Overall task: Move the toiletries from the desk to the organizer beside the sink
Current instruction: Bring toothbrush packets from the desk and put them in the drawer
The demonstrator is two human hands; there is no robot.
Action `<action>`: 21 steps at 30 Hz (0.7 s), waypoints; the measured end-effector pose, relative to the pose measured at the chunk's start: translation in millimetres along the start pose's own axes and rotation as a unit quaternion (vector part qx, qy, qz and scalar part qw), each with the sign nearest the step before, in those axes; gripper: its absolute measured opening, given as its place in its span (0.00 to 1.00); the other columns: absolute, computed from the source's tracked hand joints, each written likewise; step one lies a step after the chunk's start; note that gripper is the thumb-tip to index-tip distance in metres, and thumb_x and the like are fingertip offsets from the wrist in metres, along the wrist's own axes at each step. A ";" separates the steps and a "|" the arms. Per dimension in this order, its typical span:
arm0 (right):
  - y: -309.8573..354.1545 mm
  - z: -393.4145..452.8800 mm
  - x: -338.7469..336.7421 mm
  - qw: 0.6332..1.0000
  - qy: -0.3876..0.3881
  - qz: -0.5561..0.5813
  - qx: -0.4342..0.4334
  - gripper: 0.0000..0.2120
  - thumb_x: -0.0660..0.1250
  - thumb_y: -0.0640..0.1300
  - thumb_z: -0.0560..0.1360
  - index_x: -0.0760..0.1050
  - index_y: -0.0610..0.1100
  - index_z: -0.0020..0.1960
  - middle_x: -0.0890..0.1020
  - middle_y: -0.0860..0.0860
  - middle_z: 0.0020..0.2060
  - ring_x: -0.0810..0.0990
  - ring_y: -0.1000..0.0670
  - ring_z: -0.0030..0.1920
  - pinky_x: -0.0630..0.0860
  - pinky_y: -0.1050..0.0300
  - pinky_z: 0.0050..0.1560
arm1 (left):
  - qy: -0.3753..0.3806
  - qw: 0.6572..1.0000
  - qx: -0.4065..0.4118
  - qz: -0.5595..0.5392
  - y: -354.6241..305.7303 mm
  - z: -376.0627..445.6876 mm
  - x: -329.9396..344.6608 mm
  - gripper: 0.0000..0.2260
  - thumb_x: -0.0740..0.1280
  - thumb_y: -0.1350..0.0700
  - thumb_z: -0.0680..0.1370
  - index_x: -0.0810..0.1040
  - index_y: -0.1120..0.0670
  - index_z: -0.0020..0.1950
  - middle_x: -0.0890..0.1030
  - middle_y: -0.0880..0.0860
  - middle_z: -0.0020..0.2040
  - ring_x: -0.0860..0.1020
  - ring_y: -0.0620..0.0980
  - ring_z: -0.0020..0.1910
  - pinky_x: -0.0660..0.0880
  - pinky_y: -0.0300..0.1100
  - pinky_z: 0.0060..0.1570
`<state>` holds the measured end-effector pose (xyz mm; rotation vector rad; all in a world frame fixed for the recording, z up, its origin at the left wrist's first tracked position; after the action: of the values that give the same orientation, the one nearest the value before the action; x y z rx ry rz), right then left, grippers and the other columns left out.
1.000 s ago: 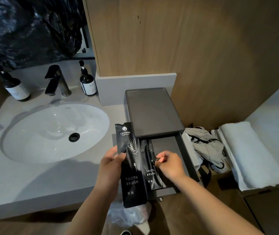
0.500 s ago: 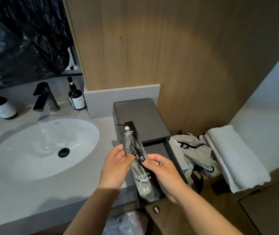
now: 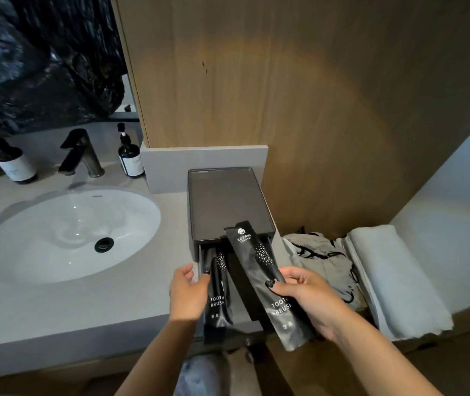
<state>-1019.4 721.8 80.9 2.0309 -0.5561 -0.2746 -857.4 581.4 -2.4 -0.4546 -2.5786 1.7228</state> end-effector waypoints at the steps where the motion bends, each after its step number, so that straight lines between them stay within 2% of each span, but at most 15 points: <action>1: -1.0 -1.2 -6.3 1.000 0.008 -0.016 0.014 0.09 0.68 0.32 0.72 0.80 0.38 0.51 0.86 0.41 0.45 0.84 0.43 0.45 0.79 0.50 0.51 | 0.021 1.000 -0.017 0.007 4.1 -0.7 2.2 0.22 0.66 0.62 0.78 0.65 0.60 0.71 0.71 0.60 0.68 0.72 0.57 0.66 0.66 0.46 0.66; 3: -3.7 -4.1 -17.9 0.998 0.025 -0.048 0.037 0.08 0.69 0.32 0.72 0.81 0.39 0.49 0.85 0.40 0.44 0.84 0.44 0.42 0.79 0.52 0.48 | 0.058 0.998 -0.032 0.017 10.4 -3.2 6.4 0.25 0.63 0.61 0.79 0.60 0.58 0.75 0.69 0.61 0.71 0.71 0.57 0.67 0.65 0.48 0.69; 5: -7.8 -5.8 -26.6 0.995 0.040 -0.070 0.057 0.07 0.69 0.32 0.72 0.81 0.39 0.48 0.85 0.40 0.43 0.84 0.45 0.41 0.78 0.52 0.46 | 0.079 0.996 -0.026 0.027 13.9 -7.1 8.4 0.26 0.60 0.61 0.81 0.56 0.56 0.77 0.65 0.57 0.74 0.66 0.55 0.72 0.61 0.46 0.72; 8: -13.1 -7.2 -30.4 0.994 0.036 -0.072 0.071 0.06 0.69 0.32 0.72 0.81 0.39 0.47 0.85 0.40 0.42 0.84 0.45 0.39 0.78 0.55 0.41 | 0.102 0.993 -0.002 0.058 20.0 -10.6 8.3 0.25 0.58 0.61 0.81 0.57 0.51 0.78 0.66 0.51 0.74 0.69 0.50 0.70 0.63 0.43 0.71; 10: -15.6 -4.4 -27.1 0.995 0.018 -0.063 0.072 0.06 0.68 0.32 0.72 0.81 0.38 0.47 0.85 0.41 0.41 0.83 0.46 0.37 0.78 0.56 0.38 | 0.099 0.991 0.016 0.087 20.3 -13.9 7.5 0.24 0.57 0.61 0.81 0.58 0.52 0.77 0.70 0.50 0.72 0.73 0.47 0.64 0.65 0.30 0.62; 11: -16.4 -1.5 -23.8 0.996 0.011 -0.053 0.074 0.06 0.68 0.32 0.72 0.80 0.38 0.48 0.85 0.40 0.40 0.83 0.46 0.36 0.78 0.57 0.36 | 0.094 0.990 0.026 0.098 19.3 -15.6 7.5 0.24 0.57 0.62 0.82 0.58 0.52 0.77 0.71 0.50 0.70 0.74 0.46 0.62 0.64 0.27 0.57; 13: -18.1 7.2 -13.8 0.997 -0.001 -0.022 0.072 0.07 0.67 0.32 0.73 0.80 0.36 0.50 0.85 0.39 0.41 0.83 0.44 0.36 0.79 0.56 0.36 | 0.088 0.989 0.043 0.108 17.9 -17.8 9.1 0.25 0.57 0.61 0.82 0.56 0.53 0.78 0.71 0.51 0.69 0.74 0.45 0.60 0.62 0.30 0.56; 15: -21.2 18.3 -1.6 0.997 -0.020 0.001 0.071 0.06 0.66 0.32 0.74 0.80 0.36 0.49 0.84 0.39 0.40 0.82 0.44 0.36 0.80 0.54 0.37 | 0.091 0.987 0.056 0.121 21.1 -19.4 9.9 0.25 0.56 0.62 0.82 0.55 0.54 0.78 0.75 0.48 0.57 0.72 0.35 0.44 0.61 0.30 0.50; 17: -25.0 30.4 10.7 0.997 -0.045 0.001 0.070 0.05 0.66 0.32 0.74 0.80 0.39 0.45 0.84 0.41 0.38 0.82 0.44 0.36 0.79 0.53 0.40 | 0.085 0.985 0.059 0.137 26.9 -20.1 8.2 0.25 0.57 0.63 0.81 0.56 0.54 0.78 0.70 0.40 0.44 0.65 0.33 0.35 0.59 0.28 0.45; 19: -30.2 43.2 22.6 0.996 -0.060 -0.004 0.068 0.05 0.66 0.33 0.74 0.80 0.39 0.46 0.84 0.42 0.38 0.82 0.45 0.37 0.79 0.53 0.43 | 0.082 0.983 0.059 0.153 31.9 -19.8 4.6 0.25 0.58 0.63 0.81 0.57 0.55 0.78 0.67 0.38 0.41 0.64 0.34 0.35 0.59 0.29 0.44; 21: -34.9 53.9 31.8 0.995 -0.075 -0.013 0.065 0.05 0.66 0.34 0.75 0.79 0.38 0.49 0.84 0.41 0.41 0.82 0.44 0.41 0.79 0.52 0.45 | 0.088 0.982 0.059 0.156 33.7 -18.2 2.7 0.25 0.59 0.61 0.81 0.57 0.54 0.77 0.71 0.43 0.48 0.68 0.38 0.42 0.60 0.30 0.48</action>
<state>-1004.4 679.7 24.9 2.1566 -0.6559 -0.4182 -849.1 610.4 -26.1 -1.0025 -2.3670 1.8101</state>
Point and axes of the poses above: each hand's wrist, its own z-axis towards the middle knuckle, its own x-axis out of the palm, y = z × x, the point moved 2 cm from there along z, towards the middle knuckle
